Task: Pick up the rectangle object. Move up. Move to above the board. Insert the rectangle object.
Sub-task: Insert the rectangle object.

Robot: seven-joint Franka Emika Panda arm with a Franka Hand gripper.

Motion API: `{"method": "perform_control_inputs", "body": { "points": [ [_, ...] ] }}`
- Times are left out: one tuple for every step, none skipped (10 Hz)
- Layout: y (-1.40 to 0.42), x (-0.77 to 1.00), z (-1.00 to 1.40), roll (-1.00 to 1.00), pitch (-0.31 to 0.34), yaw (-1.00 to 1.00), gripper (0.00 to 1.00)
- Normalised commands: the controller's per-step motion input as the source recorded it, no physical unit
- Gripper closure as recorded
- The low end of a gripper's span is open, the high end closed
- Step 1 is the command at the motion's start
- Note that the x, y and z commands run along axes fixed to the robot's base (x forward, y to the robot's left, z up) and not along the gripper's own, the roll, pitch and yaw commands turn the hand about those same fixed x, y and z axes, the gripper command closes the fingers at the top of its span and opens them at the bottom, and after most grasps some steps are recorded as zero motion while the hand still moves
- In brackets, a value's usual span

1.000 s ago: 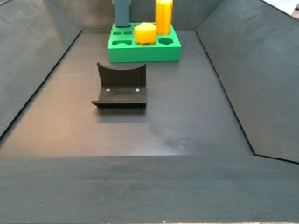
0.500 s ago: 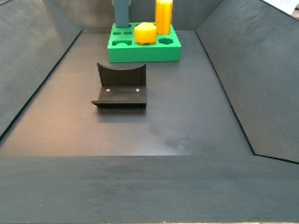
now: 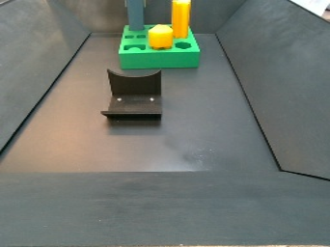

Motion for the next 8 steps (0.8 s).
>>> {"method": "perform_control_inputs", "body": {
  "points": [
    [-0.01,0.00,-0.26,0.15,0.000,0.00,1.00],
    [-0.10,0.00,-0.32,0.21,0.001,0.00,1.00],
    [-0.10,0.13,-0.44,0.24,0.034,0.00,1.00],
    [-0.10,0.30,-0.70,0.29,0.027,0.00,1.00],
    [-0.12,0.41,-0.73,0.27,0.004,0.01,1.00],
    [-0.13,0.44,-0.78,0.24,0.000,0.01,1.00],
    [0.00,-0.05,0.00,0.00,-0.017,0.00,1.00],
    [0.00,0.00,0.00,0.00,0.000,0.00,1.00]
  ]
}}
